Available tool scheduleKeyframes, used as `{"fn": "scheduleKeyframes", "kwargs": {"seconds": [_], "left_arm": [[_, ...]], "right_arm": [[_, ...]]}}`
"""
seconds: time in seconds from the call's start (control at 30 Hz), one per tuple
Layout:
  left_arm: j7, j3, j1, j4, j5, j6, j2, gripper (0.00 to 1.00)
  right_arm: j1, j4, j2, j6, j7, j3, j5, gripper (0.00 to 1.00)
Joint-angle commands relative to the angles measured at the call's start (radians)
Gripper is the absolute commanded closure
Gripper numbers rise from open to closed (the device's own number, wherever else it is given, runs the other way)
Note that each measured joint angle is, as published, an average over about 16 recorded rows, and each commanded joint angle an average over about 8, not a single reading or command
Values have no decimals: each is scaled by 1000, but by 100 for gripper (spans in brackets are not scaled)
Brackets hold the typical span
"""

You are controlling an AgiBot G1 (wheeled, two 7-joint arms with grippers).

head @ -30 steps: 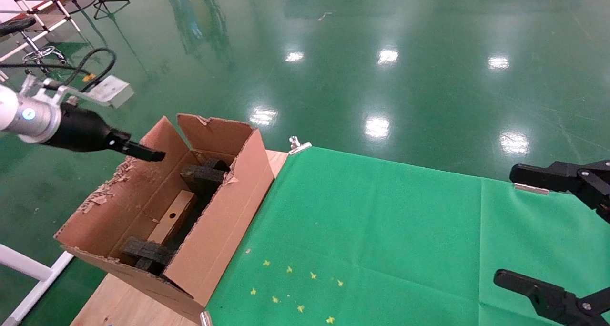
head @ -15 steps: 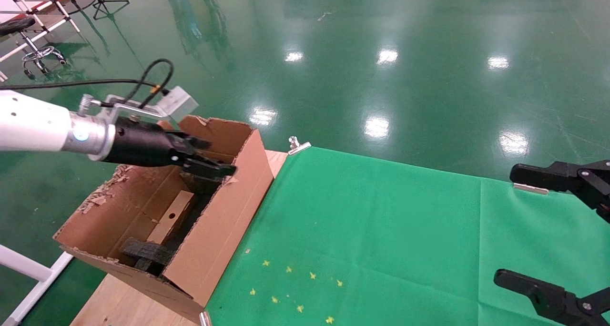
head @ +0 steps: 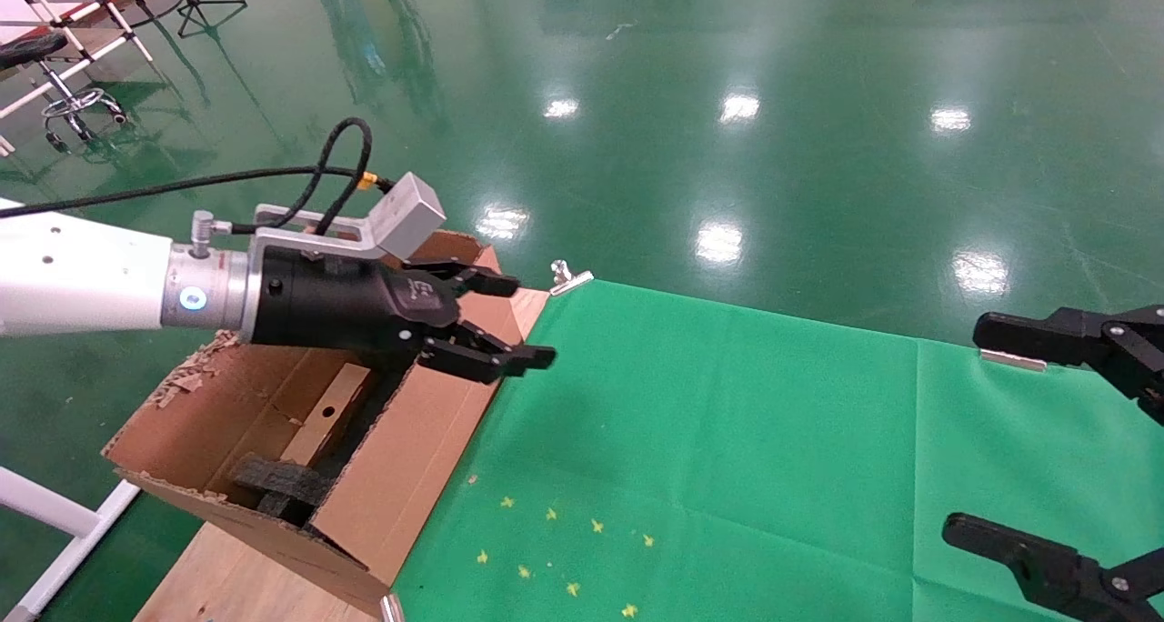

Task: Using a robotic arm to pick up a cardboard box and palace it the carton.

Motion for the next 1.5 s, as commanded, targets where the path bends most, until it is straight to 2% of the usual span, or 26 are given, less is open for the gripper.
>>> {"fn": "scheduleKeyframes", "kwargs": {"seconds": [0.03,0.97,1.1,1.5], "left_arm": [[20,-22,26,-23,-36,8,0,0],[293,-317,380,-337,-527,125,2,0],[303,-332,397,-352,-551,131,2,0],[293,-317,379,-335,-525,124,2,0]], "right_arm": [[0,0,0,0,0,0,0,0],[0,0,0,0,0,0,0,0],[0,0,0,0,0,0,0,0],[0,0,0,0,0,0,0,0]]}}
